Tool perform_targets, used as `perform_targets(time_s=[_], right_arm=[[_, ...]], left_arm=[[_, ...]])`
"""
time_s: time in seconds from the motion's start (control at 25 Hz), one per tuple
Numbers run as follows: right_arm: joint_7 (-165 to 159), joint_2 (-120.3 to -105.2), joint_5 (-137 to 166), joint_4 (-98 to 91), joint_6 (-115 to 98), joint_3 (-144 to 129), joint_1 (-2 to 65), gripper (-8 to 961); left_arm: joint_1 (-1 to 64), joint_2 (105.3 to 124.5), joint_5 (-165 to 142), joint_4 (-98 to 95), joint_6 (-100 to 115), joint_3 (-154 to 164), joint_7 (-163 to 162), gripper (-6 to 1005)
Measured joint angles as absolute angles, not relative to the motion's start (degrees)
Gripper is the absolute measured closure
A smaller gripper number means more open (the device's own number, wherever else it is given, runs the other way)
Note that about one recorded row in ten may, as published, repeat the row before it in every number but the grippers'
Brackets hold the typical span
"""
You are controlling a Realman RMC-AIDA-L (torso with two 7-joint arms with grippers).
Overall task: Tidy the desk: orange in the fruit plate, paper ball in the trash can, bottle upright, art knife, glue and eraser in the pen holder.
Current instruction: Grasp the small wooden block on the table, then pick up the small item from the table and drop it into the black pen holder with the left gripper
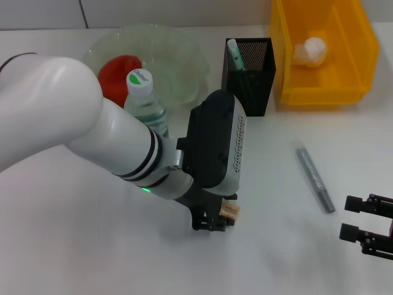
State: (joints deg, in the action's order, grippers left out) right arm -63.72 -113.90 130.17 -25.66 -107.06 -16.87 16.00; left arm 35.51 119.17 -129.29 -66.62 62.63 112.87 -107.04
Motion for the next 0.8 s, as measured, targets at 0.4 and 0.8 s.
perform_targets(time_s=[0.4,0.8], right_arm=[[-63.72,-113.91,129.95,-25.66,-107.04,-16.75,16.09,300],[-63.66,-113.97,129.82,-25.66,-106.39,-16.80,16.14,301]], left_arm=[[35.50,119.18,-129.05,-66.66,62.56,112.87,-106.97,685],[35.18,119.17,-126.44,-68.41,62.96,112.22,-106.96,737]])
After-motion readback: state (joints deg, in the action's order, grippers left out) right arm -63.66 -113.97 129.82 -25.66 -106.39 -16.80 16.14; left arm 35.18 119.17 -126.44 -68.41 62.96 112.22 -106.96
